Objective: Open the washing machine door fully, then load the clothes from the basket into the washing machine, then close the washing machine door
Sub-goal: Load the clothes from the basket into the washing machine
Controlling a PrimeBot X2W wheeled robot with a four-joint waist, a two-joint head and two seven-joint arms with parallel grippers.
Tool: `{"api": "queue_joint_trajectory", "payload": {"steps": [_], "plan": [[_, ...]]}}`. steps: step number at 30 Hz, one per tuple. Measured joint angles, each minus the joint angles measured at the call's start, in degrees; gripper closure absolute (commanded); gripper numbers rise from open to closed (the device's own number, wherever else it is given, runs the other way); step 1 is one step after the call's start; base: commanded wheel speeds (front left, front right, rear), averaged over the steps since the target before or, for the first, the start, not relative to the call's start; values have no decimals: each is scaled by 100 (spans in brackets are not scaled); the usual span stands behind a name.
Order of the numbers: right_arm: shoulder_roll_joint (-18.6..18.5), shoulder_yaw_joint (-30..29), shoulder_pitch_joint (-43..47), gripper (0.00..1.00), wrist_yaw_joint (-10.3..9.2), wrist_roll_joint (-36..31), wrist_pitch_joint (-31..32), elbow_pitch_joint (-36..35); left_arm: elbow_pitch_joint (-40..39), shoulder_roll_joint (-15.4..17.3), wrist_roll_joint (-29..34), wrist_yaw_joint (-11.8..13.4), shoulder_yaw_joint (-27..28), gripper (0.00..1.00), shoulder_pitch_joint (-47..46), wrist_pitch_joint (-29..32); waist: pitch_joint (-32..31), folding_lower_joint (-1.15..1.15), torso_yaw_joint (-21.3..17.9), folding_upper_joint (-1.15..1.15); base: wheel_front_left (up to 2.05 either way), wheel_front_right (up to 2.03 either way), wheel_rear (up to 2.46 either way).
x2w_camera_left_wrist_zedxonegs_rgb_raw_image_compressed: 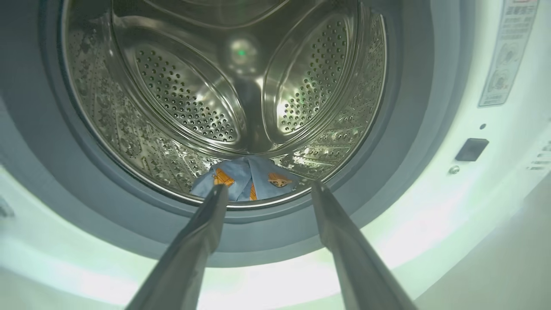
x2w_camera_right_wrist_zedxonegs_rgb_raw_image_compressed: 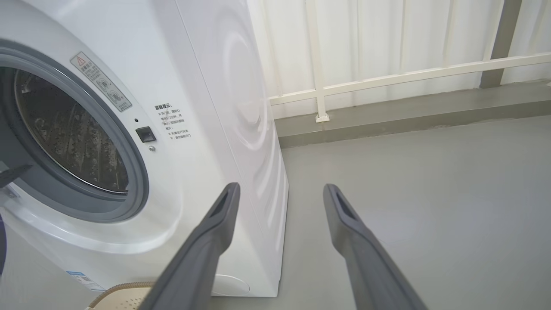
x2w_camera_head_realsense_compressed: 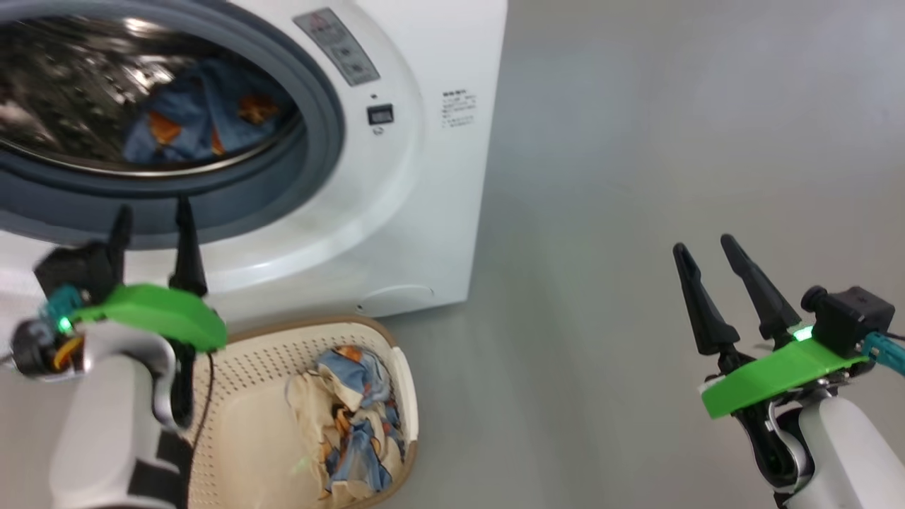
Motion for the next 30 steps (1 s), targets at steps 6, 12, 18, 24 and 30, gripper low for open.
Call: {"api": "queue_joint_trajectory", "payload": {"steps": [6,12,18,24,30], "plan": [[24,-92,181,0,0,-74,0,51,-539,-35,-103,0,-110,0,774,0,-383,0,191,0,0,0,0],[25,-119,299,0,0,-149,0,53,-1266,-37,-176,0,-120,0,1549,0,-693,0,302,0,0,0,0],[20,-132,443,0,0,-299,0,70,-1838,-43,-225,0,-112,0,2203,0,-908,0,356,0,0,0,0],[16,-164,531,0,0,-308,0,75,-2295,-141,-227,55,-131,0,2596,0,-1044,0,387,0,0,0,0],[20,-266,650,0,0,-344,0,67,-2463,-175,-282,122,-153,0,2852,0,-1137,0,422,0,0,0,0]]}}
